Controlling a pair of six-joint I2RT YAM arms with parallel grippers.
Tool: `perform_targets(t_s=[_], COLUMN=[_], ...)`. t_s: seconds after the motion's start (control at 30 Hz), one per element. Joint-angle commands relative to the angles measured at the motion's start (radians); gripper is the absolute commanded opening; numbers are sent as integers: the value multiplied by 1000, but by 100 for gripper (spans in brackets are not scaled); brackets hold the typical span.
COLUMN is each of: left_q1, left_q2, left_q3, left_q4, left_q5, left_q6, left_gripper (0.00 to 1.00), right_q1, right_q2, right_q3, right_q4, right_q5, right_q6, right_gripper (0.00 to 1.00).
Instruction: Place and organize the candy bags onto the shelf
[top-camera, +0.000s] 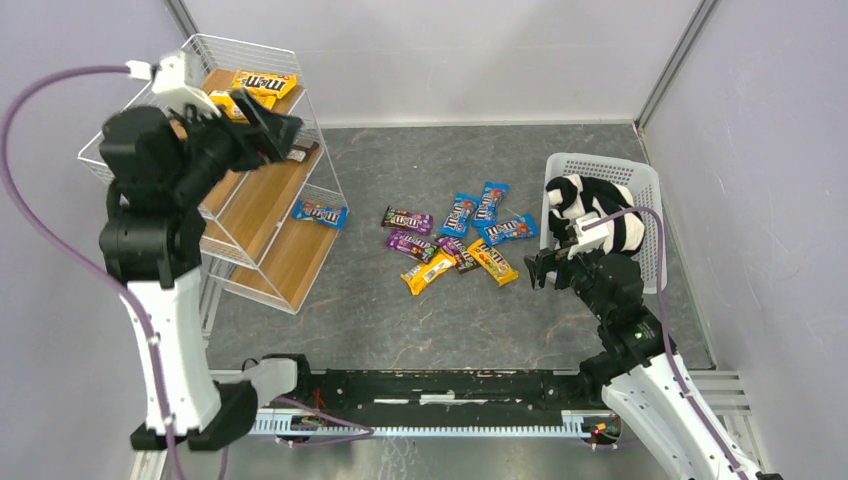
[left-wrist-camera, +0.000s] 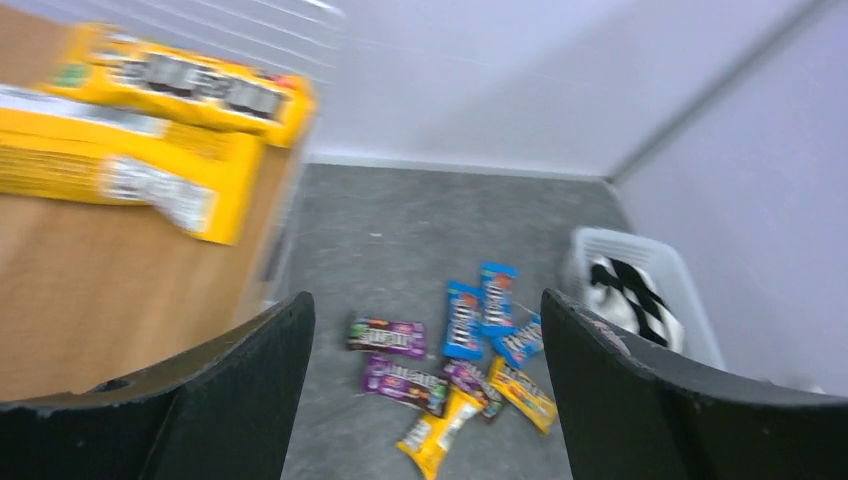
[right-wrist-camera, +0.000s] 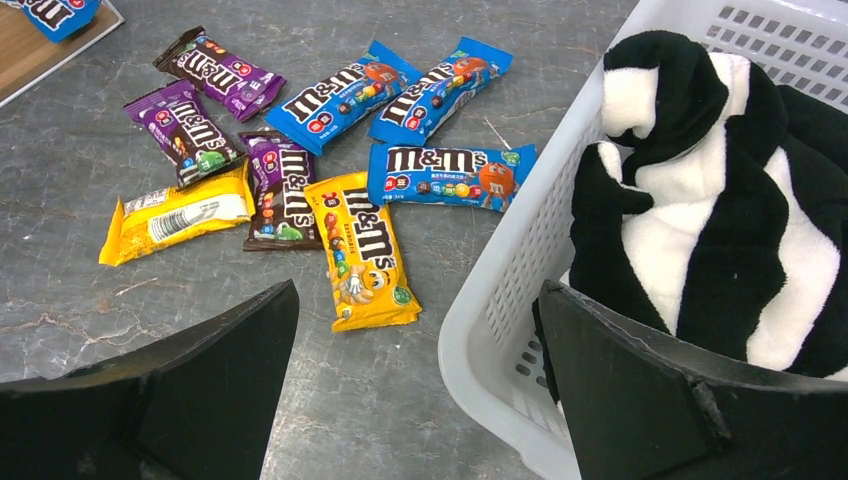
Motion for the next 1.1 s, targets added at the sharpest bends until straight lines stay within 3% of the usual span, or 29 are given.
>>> perform_targets(t_s=[0.0,0.13,0.23,0.33,0.5,0.6,0.73,0.93,1.07], left_q1=[-205,-563,-877,-1042,-1158,-1174,-1174,-1182,-1196], left_q2=[-96,-58,-14,-12,10,72,193,419,533], left_q3=[-191,-298,-406,-580,-895,-977,-958,-842,-775], left_q4=[143,150,163,249,453,473,384,228,180], left_q5=[75,-231,-571,-735,-763,-760,-828,-905,-949], left_q6=[-46,-50,-83,-167,-306,-293,-248,-127,-81], left_gripper=[90,90,88,88,86,88,88,77,78], right_q1=[5,4,5,4,4,5,5,4,5], right_q2=[8,22,29,22,5,14,29,30,23], right_q3=[14,20,26,31,25,26,26,23,18], right_q4=[31,24,12,-7,-3,-3,1,0,2], right_q5=[2,6,17,59,76,71,44,44,42], right_q6=[-2,-2,-4,-4,-2,0,1,2,6], right_gripper=[98,98,98,98,98,98,98,98,98])
